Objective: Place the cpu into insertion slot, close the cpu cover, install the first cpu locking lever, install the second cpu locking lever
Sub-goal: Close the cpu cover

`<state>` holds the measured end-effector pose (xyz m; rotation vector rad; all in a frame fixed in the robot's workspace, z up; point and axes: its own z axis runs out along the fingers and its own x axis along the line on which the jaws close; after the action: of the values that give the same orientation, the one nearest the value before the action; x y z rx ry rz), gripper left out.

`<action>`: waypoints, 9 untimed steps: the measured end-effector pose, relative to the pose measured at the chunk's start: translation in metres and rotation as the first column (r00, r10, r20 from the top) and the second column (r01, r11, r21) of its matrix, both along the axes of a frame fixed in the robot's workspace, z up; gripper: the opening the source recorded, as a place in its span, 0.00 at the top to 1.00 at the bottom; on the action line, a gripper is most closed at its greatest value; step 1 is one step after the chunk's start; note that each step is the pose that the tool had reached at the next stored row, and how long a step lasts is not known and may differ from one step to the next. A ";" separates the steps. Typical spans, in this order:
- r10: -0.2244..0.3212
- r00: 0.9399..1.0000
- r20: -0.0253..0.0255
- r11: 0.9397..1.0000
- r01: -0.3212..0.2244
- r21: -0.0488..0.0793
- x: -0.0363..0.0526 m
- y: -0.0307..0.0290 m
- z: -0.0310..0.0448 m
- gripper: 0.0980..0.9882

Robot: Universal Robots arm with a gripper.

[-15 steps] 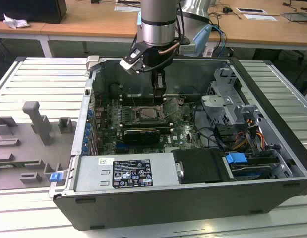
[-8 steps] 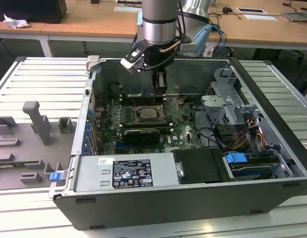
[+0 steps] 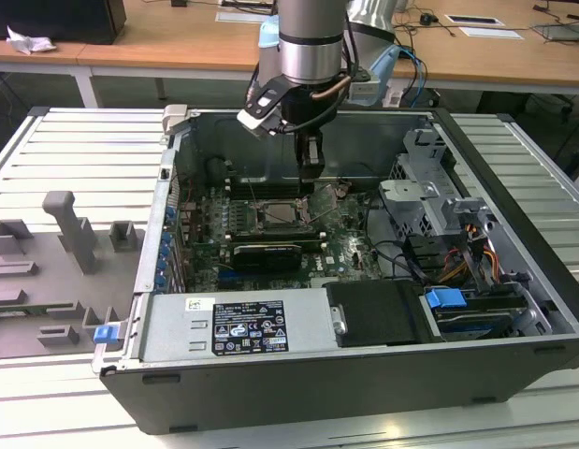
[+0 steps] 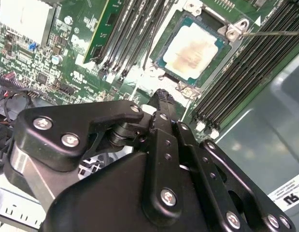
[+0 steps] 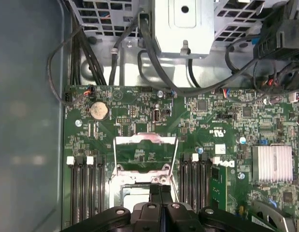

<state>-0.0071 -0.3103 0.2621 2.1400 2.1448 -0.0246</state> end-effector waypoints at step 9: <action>0.000 1.000 -0.018 1.000 0.000 0.011 0.0093 0.0000 0.0052 0.99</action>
<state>0.0022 -0.3102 0.2672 2.1541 2.1599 -0.0322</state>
